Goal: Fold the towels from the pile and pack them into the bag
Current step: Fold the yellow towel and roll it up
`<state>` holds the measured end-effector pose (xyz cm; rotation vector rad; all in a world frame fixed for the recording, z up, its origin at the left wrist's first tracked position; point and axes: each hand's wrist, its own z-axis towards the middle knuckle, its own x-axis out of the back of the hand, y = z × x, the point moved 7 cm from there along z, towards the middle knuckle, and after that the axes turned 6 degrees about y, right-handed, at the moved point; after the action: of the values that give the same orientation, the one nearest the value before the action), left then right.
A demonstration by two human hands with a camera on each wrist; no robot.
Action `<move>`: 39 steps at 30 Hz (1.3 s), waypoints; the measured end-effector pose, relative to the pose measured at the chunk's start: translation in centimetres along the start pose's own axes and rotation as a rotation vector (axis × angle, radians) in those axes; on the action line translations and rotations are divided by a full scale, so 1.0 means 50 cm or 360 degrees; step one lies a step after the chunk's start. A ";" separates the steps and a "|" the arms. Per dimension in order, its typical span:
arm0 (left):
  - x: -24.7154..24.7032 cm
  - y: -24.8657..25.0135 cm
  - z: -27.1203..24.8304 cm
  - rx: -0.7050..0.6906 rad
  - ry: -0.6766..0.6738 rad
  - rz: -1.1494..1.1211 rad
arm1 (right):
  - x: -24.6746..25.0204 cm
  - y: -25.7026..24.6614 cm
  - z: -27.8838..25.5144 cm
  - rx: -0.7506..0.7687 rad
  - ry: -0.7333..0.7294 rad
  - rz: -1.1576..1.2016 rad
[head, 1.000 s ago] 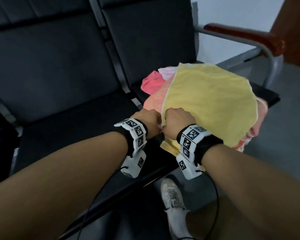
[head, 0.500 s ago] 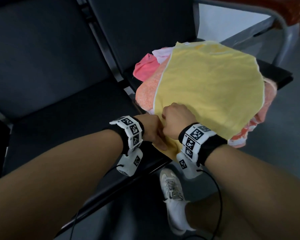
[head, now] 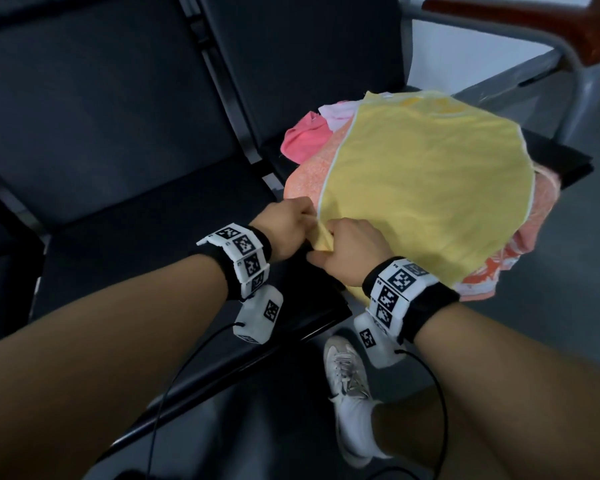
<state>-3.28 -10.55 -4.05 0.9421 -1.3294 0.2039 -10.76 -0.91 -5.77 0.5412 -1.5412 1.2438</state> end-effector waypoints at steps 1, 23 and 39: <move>0.015 -0.002 -0.008 0.0000 0.0083 -0.0089 | -0.002 -0.013 -0.004 0.0014 -0.0006 -0.0010; 0.240 -0.191 -0.173 0.0297 0.0885 -0.0483 | 0.021 -0.061 0.016 -0.0390 0.0326 -0.0279; 0.152 -0.139 -0.159 0.0145 0.0272 -0.0343 | 0.064 -0.132 0.062 0.0057 0.0882 0.0202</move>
<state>8.98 -12.38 -0.10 1.1123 -1.0608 0.1759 -7.78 -5.30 0.21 0.0996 -1.0958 1.3769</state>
